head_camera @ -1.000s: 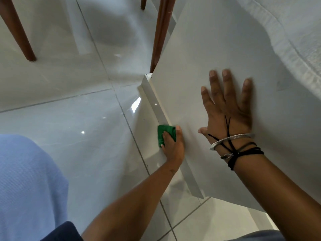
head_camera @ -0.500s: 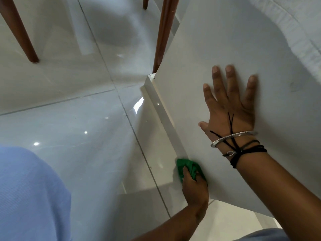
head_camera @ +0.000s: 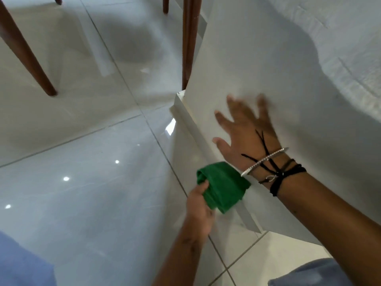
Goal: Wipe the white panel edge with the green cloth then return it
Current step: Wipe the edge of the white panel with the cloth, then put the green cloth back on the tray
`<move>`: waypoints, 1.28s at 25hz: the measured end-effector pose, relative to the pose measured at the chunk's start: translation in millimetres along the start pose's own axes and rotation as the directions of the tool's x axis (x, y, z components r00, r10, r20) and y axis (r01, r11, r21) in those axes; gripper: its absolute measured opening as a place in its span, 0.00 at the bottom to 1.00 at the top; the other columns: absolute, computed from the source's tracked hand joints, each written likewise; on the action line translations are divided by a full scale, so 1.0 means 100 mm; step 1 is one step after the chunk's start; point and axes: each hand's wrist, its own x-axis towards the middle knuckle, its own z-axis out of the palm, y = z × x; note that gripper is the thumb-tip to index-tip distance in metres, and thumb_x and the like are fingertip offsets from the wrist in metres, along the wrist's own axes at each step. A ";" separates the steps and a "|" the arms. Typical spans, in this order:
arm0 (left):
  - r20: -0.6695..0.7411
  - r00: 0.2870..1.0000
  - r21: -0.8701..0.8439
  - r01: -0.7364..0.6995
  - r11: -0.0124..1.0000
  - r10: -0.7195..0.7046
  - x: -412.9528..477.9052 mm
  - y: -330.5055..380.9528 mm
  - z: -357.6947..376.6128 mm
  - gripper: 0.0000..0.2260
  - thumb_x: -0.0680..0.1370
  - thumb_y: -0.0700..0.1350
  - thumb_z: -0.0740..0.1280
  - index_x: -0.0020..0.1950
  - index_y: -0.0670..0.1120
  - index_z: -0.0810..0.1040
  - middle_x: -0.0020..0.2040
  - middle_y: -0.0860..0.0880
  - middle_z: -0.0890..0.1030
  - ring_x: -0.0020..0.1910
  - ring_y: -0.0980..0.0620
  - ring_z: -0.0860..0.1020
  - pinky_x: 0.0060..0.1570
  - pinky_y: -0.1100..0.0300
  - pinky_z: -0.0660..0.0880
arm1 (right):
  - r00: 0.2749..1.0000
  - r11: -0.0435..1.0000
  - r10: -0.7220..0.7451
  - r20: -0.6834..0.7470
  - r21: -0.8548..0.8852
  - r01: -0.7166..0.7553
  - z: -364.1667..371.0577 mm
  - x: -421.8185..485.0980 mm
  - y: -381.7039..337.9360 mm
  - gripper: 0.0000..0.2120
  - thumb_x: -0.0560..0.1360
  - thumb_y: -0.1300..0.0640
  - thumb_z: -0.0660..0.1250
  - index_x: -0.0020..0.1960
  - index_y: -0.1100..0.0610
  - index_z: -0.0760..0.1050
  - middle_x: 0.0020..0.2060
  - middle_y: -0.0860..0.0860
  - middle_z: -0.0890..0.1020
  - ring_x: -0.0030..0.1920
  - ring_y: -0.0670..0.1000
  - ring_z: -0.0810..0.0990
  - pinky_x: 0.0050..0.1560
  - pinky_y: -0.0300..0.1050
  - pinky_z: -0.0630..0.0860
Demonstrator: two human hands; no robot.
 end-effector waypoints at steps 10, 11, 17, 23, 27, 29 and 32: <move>0.132 0.974 0.155 -0.202 0.967 0.183 -2.08 2.32 0.53 0.21 0.74 0.56 0.65 0.57 0.44 0.86 0.57 0.41 0.87 0.55 0.41 0.86 0.51 0.48 0.83 | 0.762 -0.520 -0.080 0.643 0.626 -0.582 -1.20 0.02 -0.72 0.22 0.63 0.50 0.75 0.50 0.63 0.81 0.50 0.62 0.84 0.52 0.63 0.83 0.54 0.60 0.77; 0.129 0.976 0.257 -0.204 0.945 0.175 -2.32 2.45 0.62 0.18 0.75 0.56 0.67 0.55 0.45 0.87 0.55 0.42 0.87 0.55 0.42 0.86 0.49 0.49 0.83 | 0.769 -0.496 -0.061 0.636 0.649 -0.576 -1.40 -0.04 -0.74 0.22 0.63 0.52 0.75 0.50 0.66 0.80 0.48 0.64 0.83 0.48 0.63 0.83 0.49 0.60 0.77; -0.157 0.947 0.550 -0.150 0.821 0.279 -3.72 3.19 1.12 0.15 0.75 0.38 0.74 0.61 0.40 0.79 0.55 0.40 0.86 0.49 0.46 0.86 0.42 0.56 0.83 | 0.796 -0.355 0.013 0.605 0.747 -0.562 -3.18 -0.26 -0.71 0.08 0.68 0.67 0.75 0.46 0.61 0.81 0.42 0.59 0.84 0.35 0.53 0.84 0.28 0.50 0.82; -0.191 0.881 0.678 -0.200 0.707 0.432 -4.42 4.21 1.92 0.13 0.70 0.34 0.77 0.53 0.38 0.81 0.51 0.39 0.86 0.47 0.43 0.86 0.48 0.50 0.84 | 0.754 -0.372 0.132 0.643 0.738 -0.563 -4.51 0.23 -0.73 0.09 0.67 0.69 0.75 0.40 0.58 0.79 0.44 0.61 0.84 0.43 0.60 0.83 0.47 0.61 0.81; -0.096 0.857 0.798 -0.237 0.555 0.505 -3.89 4.81 2.26 0.11 0.71 0.31 0.75 0.48 0.43 0.81 0.52 0.38 0.86 0.47 0.43 0.86 0.50 0.49 0.84 | 0.743 -0.228 0.286 0.606 0.796 -0.561 -4.52 1.05 -0.77 0.06 0.67 0.61 0.76 0.40 0.56 0.80 0.38 0.54 0.85 0.42 0.57 0.84 0.46 0.51 0.81; -0.098 0.812 0.870 -0.211 0.446 0.575 -3.46 5.06 2.34 0.12 0.71 0.34 0.75 0.53 0.39 0.81 0.54 0.38 0.86 0.53 0.39 0.85 0.55 0.44 0.82 | 0.727 -0.090 0.313 0.611 0.781 -0.618 -4.38 1.54 -0.82 0.07 0.67 0.55 0.76 0.42 0.57 0.82 0.40 0.54 0.86 0.45 0.57 0.85 0.46 0.48 0.81; -0.069 0.778 0.947 -0.146 0.286 0.624 -2.84 5.37 2.38 0.12 0.72 0.38 0.76 0.53 0.39 0.81 0.51 0.41 0.87 0.51 0.40 0.85 0.52 0.45 0.83 | 0.718 0.059 0.318 0.619 0.743 -0.667 -4.08 2.19 -0.94 0.10 0.68 0.51 0.75 0.45 0.57 0.82 0.46 0.57 0.87 0.50 0.59 0.84 0.53 0.50 0.80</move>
